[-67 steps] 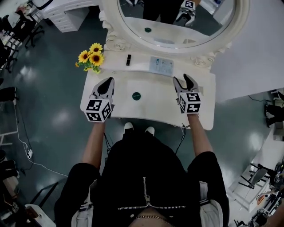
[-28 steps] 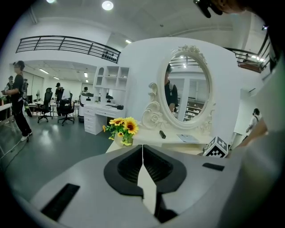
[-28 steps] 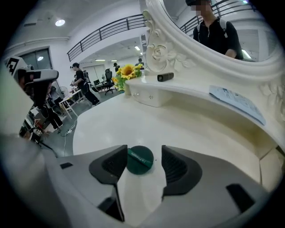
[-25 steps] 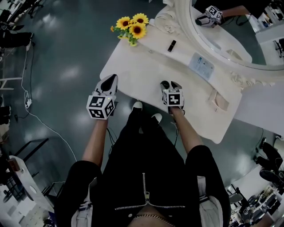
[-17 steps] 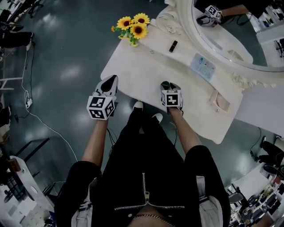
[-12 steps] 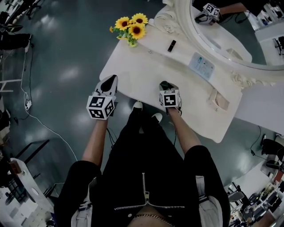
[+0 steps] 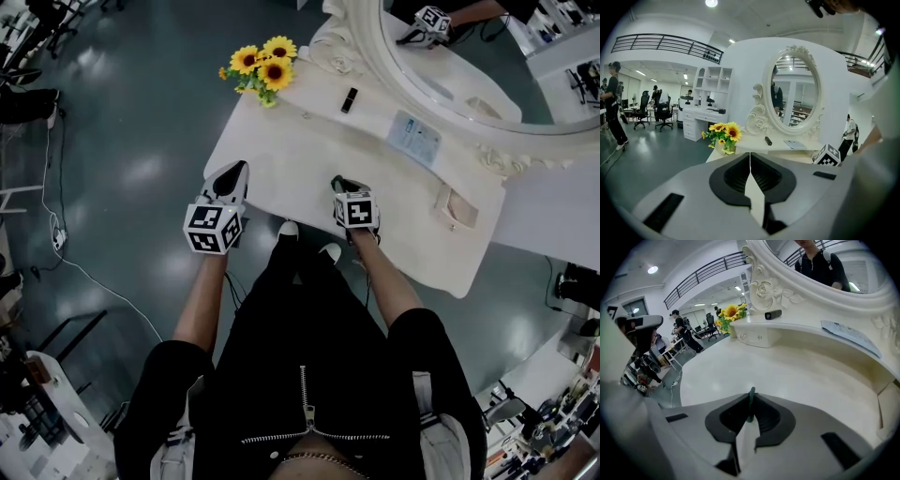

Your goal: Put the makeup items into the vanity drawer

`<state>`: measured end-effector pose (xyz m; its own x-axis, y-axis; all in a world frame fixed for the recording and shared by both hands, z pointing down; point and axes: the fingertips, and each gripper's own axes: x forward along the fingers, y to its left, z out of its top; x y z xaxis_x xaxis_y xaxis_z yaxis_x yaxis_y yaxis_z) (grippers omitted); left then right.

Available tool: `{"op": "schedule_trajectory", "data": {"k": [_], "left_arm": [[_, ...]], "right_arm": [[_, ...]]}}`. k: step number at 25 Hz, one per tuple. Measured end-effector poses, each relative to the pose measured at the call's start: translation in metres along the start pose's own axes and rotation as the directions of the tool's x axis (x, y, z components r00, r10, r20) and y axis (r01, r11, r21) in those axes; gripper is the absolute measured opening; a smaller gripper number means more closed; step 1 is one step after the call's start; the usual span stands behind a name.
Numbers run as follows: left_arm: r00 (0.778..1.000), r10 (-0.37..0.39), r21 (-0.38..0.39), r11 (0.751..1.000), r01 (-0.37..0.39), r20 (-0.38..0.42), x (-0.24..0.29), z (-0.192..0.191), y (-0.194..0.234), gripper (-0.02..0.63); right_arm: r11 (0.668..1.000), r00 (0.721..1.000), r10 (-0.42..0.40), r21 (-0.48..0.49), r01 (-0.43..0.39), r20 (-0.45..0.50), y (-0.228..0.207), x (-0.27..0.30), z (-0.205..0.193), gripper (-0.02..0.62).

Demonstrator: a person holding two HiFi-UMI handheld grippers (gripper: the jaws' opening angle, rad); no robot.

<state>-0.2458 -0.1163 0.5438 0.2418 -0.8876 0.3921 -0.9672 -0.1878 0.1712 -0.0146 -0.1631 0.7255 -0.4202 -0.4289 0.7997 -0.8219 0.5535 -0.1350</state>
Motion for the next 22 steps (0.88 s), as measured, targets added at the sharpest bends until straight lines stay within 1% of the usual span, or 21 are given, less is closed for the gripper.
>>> {"op": "schedule_trajectory", "data": {"k": [3,7,14,19,22], "left_arm": [[1.000,-0.011,0.006,1.000,0.011,-0.001,0.003,0.002,-0.003,0.021],[1.000,-0.028,0.019,0.999,0.028,0.006,0.009,0.008,-0.008,0.021],[0.997,-0.067,0.048,0.997,0.065,0.036,0.023,0.027,-0.021,0.021],[0.993,-0.105,0.073,0.992,0.100,0.060,0.036,0.045,-0.035,0.021],[0.988,-0.137,0.090,0.987,0.130,0.068,0.046,0.055,-0.048,0.021]], "right_arm": [[1.000,1.000,0.021,0.014,-0.021,0.018,0.000,-0.005,0.004,0.035],[0.999,0.997,0.038,0.008,-0.038,0.066,-0.004,-0.012,0.017,0.034],[1.000,0.982,0.014,-0.027,-0.009,0.189,-0.024,-0.044,0.052,0.034],[0.999,0.958,-0.014,-0.026,0.022,0.286,-0.040,-0.077,0.082,0.034],[0.999,0.944,-0.039,-0.010,0.045,0.326,-0.053,-0.094,0.093,0.034]]}}
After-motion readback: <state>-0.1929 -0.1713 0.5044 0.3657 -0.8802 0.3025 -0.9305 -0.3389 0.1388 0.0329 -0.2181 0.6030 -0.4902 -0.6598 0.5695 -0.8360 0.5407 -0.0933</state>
